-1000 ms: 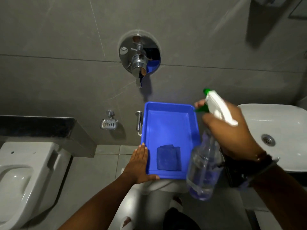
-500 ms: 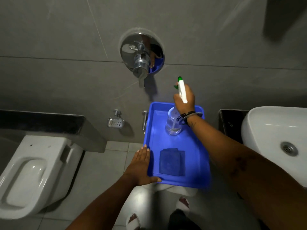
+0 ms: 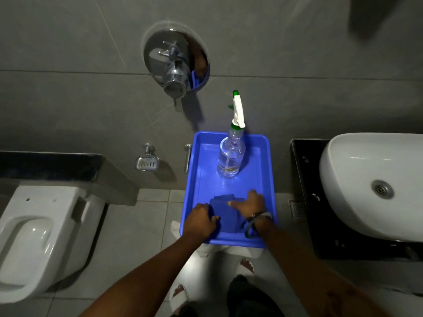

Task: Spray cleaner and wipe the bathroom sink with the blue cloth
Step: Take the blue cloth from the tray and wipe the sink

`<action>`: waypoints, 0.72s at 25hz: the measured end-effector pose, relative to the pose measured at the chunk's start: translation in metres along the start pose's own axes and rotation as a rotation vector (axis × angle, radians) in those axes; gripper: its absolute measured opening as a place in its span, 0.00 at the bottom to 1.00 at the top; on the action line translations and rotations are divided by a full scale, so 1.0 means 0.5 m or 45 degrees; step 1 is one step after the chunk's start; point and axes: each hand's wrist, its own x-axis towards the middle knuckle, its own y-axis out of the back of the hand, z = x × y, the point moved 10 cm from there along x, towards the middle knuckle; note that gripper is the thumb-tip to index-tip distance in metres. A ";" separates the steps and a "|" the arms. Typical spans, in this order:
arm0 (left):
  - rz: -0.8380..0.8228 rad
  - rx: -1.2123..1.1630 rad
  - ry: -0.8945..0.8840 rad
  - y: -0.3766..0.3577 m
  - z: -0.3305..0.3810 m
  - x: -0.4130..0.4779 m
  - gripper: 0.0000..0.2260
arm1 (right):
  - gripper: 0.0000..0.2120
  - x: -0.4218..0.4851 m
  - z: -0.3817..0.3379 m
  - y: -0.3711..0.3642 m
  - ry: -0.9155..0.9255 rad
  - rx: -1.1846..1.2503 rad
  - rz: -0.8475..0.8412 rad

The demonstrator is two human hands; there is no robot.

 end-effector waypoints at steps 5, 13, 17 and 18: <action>-0.023 -0.637 0.517 -0.072 -0.060 0.025 0.11 | 0.25 -0.026 0.086 -0.087 -0.249 0.127 -0.138; -0.006 -1.221 0.687 -0.053 -0.044 0.017 0.12 | 0.12 -0.017 0.086 -0.069 -0.311 0.298 -0.179; -0.525 -1.737 0.520 -0.043 0.051 -0.005 0.13 | 0.21 -0.046 0.044 0.019 -0.102 0.501 -0.044; -0.660 -1.847 0.451 -0.039 0.081 -0.016 0.14 | 0.18 -0.062 0.043 0.039 -0.063 0.562 -0.022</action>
